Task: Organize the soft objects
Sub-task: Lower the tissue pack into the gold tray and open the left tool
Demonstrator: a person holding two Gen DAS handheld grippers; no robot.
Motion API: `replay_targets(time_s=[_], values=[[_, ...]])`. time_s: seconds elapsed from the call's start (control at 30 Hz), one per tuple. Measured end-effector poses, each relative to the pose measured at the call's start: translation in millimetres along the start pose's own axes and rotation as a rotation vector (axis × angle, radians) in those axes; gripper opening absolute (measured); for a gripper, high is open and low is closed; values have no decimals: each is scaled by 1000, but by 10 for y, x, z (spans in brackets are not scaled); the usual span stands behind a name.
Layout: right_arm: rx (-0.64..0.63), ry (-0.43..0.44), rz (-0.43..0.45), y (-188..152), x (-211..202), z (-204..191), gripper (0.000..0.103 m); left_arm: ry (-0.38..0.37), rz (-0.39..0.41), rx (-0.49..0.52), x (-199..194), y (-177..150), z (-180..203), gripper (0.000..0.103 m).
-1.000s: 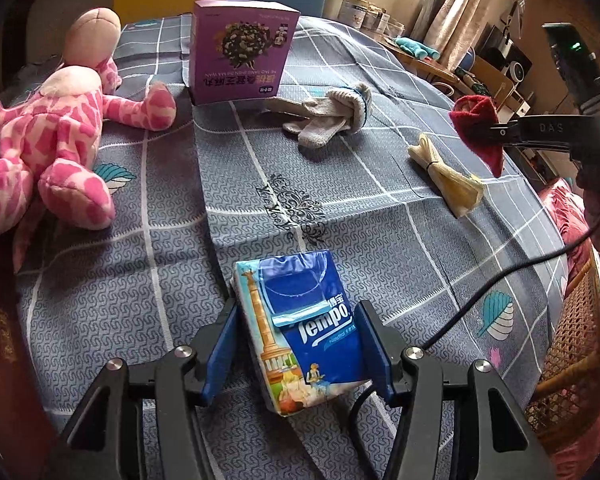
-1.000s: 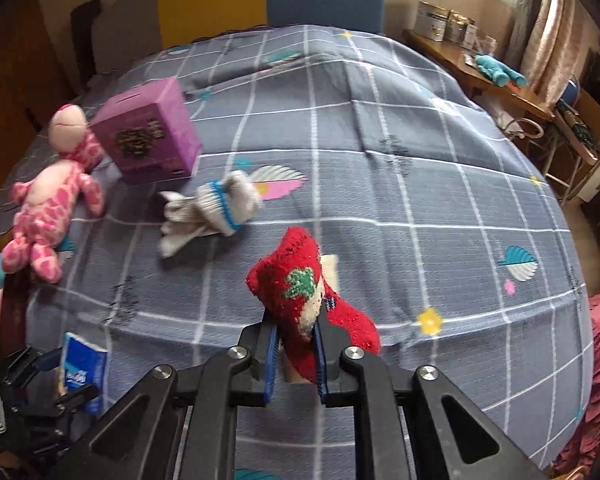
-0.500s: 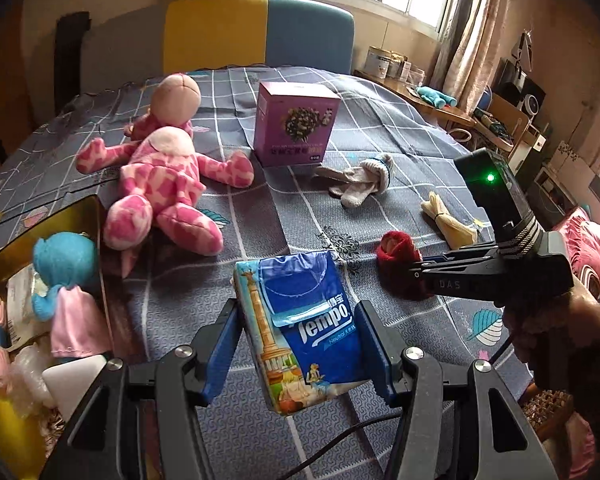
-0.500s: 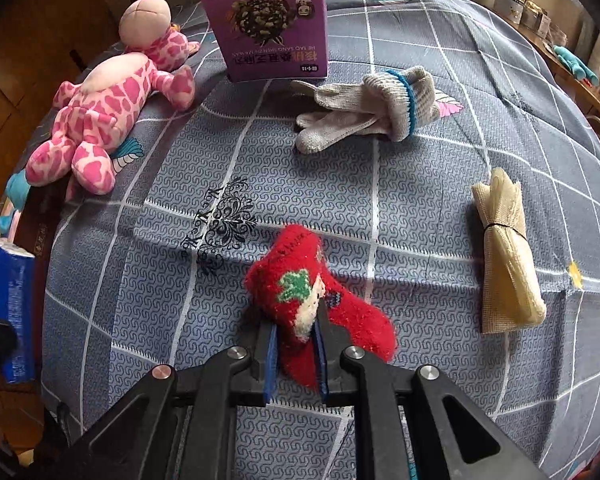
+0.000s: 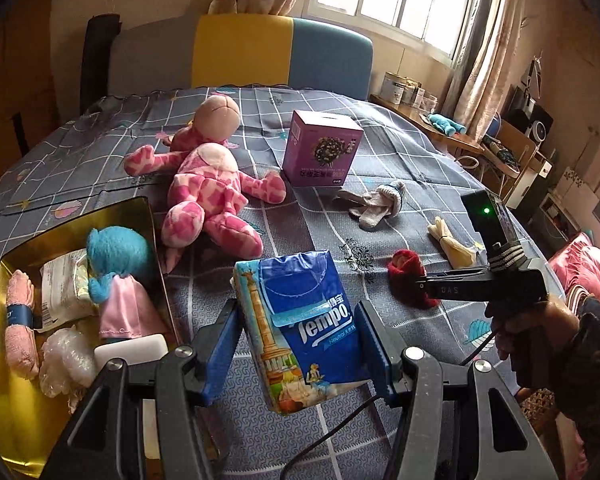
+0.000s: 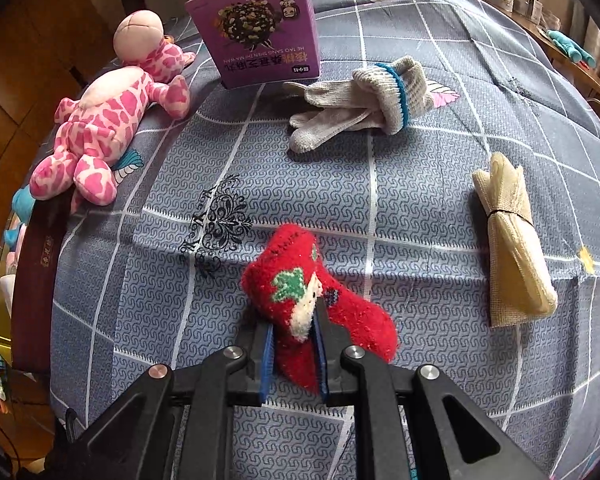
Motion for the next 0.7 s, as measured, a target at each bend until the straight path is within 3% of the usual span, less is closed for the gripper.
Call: replay_targets(time_s=[0.47, 0.7], values=[[-75, -45, 27, -22, -14, -81, 17, 81, 20, -65, -290, -158, -497, 58], [-106, -67, 38, -39, -27, -120, 17, 166, 18, -204, -661, -454, -1268, 58]])
Point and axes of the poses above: each gripper's, at about its wrist camera, not at the fingertips, and x roughly the way its jaws point, z to its right, y to its top, the point moved 9 cm from there along x, roughly the way its jaws point, and after that the axes turned 11 degrees about x, right-handed, at the moved point
